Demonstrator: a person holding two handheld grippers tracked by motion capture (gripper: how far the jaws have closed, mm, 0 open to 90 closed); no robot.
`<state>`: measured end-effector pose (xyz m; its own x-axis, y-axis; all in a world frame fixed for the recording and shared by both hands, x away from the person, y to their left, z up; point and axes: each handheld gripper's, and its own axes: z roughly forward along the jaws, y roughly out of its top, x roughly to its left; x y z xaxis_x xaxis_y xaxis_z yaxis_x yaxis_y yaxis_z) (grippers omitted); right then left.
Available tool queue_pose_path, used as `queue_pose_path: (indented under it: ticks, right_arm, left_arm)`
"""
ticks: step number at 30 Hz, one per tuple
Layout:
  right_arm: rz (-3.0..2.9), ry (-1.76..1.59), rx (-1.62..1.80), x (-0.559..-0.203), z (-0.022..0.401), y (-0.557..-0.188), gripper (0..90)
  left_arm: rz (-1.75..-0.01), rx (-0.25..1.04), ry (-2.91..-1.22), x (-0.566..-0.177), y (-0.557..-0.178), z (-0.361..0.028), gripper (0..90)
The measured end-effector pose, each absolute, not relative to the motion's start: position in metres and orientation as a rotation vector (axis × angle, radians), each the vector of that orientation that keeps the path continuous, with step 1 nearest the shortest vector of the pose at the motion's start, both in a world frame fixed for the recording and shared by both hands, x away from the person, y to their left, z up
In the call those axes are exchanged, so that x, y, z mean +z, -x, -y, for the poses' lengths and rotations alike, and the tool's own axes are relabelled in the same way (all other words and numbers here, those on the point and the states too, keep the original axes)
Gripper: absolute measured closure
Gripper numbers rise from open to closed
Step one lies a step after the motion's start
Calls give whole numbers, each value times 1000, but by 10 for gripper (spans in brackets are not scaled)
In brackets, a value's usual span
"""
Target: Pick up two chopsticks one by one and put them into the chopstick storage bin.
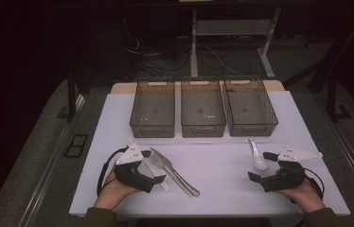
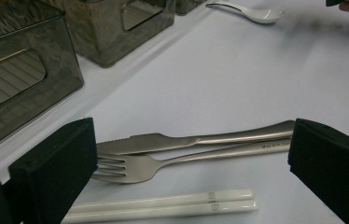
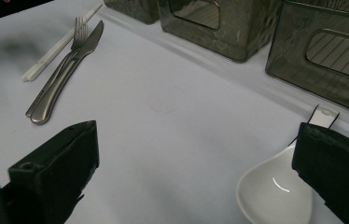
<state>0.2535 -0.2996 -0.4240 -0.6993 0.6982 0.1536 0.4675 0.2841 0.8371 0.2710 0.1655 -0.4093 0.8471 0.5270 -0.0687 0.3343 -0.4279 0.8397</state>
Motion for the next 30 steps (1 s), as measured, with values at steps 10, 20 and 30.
queue_pose_path:
  ticks: [10,20,30]
  right_arm:
    - [-2310,-1073,1373,-425,299,-255,8]
    - [-2321,-1075,1363,-426,299,-256,8]
    - [-2324,-1082,1359,-426,298,-255,8]
  left_arm:
    - [-668,279,-2086,-412,-271,-172,163]
    - [-663,215,-2130,-417,-271,-168,506]
    - [-638,147,-2164,-422,-270,-154,838]
